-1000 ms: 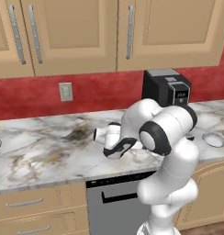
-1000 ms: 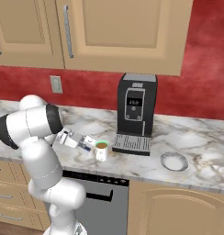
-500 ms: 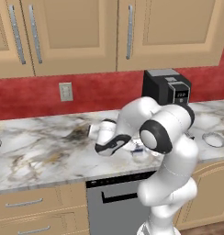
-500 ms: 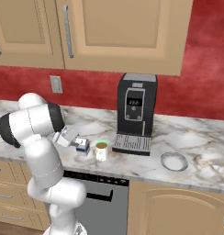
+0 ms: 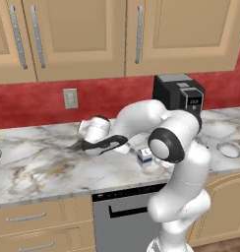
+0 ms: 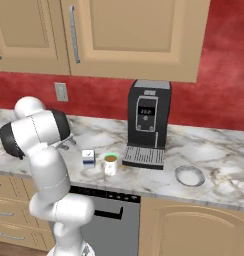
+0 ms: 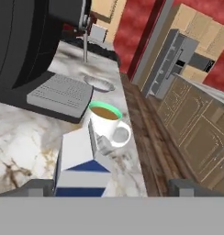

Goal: Take a sugar cube from the saucer and place it inside the coffee. Then, grab milk from the fridge and place it next to the coffee on the counter to sweeten the coffee.

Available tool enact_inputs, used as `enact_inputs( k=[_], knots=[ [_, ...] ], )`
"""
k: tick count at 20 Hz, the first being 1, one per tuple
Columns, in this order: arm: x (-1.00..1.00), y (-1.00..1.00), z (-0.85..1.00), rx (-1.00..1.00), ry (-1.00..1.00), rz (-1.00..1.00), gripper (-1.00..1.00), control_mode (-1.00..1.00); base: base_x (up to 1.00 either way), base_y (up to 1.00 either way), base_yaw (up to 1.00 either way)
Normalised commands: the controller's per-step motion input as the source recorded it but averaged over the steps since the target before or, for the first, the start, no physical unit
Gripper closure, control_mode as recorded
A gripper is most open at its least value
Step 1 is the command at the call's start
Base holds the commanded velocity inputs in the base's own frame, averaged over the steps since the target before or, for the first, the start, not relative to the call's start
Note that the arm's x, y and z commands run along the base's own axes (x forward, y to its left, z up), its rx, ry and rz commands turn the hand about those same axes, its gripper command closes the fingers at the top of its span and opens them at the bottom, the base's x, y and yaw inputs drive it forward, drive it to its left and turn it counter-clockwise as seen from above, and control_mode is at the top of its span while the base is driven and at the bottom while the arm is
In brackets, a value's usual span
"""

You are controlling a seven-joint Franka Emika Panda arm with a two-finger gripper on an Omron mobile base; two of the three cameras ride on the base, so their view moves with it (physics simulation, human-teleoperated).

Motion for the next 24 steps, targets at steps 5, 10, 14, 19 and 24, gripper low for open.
enact_inputs(
  k=[5, 10, 14, 19, 24],
  knots=[
    [-0.93, 0.05, 0.25, -0.04, -0.50, 0.00, -1.00, -1.00, 0.00, 0.00, 0.00],
    [-1.00, 0.00, 0.09, -0.03, -0.66, 0.00, -1.00, -1.00, 0.00, 0.00, 0.00],
    [-1.00, 0.00, 0.33, -0.05, -0.72, 0.00, -1.00, -1.00, 0.00, 0.00, 0.00],
    [-0.96, -0.04, 0.34, -0.11, -0.77, -0.06, -1.00, -1.00, 0.00, 0.00, 0.00],
    [0.00, 0.00, 0.00, 0.00, -0.02, 0.00, -1.00, -1.00, 0.00, 0.00, 0.00]
  ],
)
